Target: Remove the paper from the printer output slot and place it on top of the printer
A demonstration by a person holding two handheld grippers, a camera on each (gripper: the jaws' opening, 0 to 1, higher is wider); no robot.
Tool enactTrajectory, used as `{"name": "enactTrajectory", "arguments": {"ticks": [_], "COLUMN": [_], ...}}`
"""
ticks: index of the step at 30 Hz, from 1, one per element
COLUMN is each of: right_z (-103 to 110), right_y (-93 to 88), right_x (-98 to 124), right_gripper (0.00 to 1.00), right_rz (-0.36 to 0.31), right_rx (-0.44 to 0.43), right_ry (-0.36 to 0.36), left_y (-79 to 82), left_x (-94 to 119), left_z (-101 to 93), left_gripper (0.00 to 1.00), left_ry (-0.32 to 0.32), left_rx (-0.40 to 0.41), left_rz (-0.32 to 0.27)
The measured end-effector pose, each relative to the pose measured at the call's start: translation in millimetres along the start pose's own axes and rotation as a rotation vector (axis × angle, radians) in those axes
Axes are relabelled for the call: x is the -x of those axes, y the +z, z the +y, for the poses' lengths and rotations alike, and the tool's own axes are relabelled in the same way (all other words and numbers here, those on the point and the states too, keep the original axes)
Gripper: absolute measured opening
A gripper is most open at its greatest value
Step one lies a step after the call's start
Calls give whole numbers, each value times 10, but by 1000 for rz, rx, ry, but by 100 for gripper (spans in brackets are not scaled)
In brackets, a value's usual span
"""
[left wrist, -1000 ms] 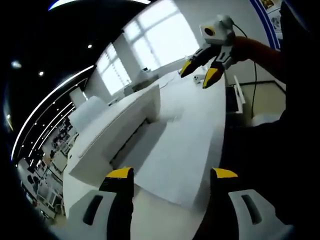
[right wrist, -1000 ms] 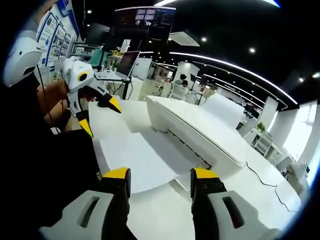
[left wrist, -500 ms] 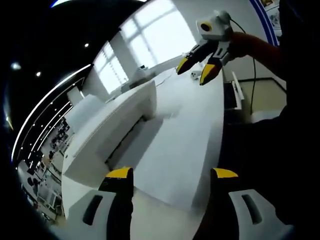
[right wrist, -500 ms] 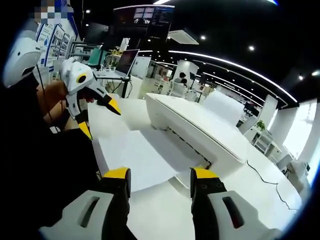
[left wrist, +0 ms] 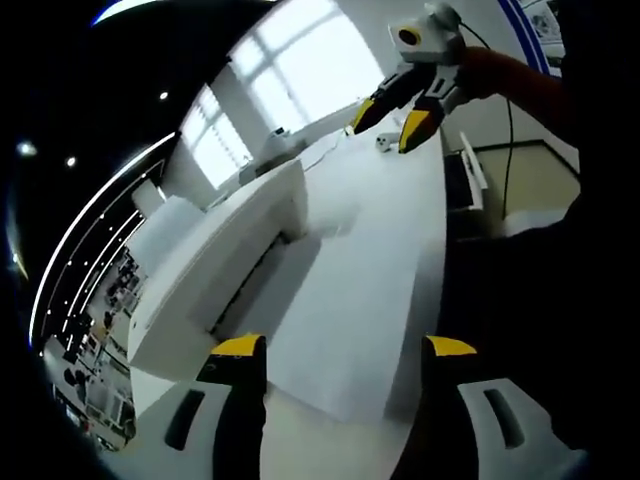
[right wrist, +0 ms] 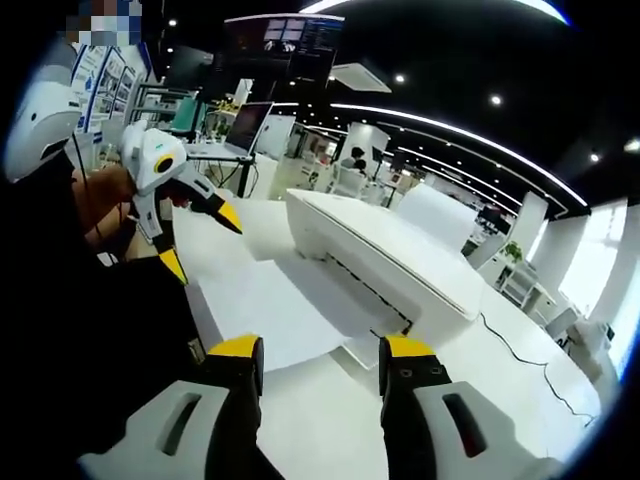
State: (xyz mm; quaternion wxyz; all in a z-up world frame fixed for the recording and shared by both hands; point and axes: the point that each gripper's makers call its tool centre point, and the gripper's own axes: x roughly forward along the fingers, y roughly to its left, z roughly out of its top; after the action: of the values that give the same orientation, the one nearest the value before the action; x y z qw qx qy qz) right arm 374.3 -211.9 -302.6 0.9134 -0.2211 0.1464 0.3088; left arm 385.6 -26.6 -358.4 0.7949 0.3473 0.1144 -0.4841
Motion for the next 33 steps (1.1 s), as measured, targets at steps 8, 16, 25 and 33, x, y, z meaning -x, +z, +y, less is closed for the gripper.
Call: {"name": "enactTrajectory", "arguments": {"ticks": [8,16,25,33], "right_z": [7,7,2,7], "right_y": [-25,-25,-40,-42], "right_x": [-5,-20,-12,-13], "right_gripper": [42,42,42,42], "right_rz": [5,7,11,10], "right_rx": [-4,-6,-10,-11], "right_ry": [0,1,-2,1], "left_y": [-12,-40,-77,-107], "left_x": [-60,-100,-141,-159], "left_z": [-9,21,16,16], "left_gripper": [67,67,67,66], "left_ry": [-2,10,10,16], "left_rx": [-1,-14,-24,-37], "left_rz": [-2,6,21,31]}}
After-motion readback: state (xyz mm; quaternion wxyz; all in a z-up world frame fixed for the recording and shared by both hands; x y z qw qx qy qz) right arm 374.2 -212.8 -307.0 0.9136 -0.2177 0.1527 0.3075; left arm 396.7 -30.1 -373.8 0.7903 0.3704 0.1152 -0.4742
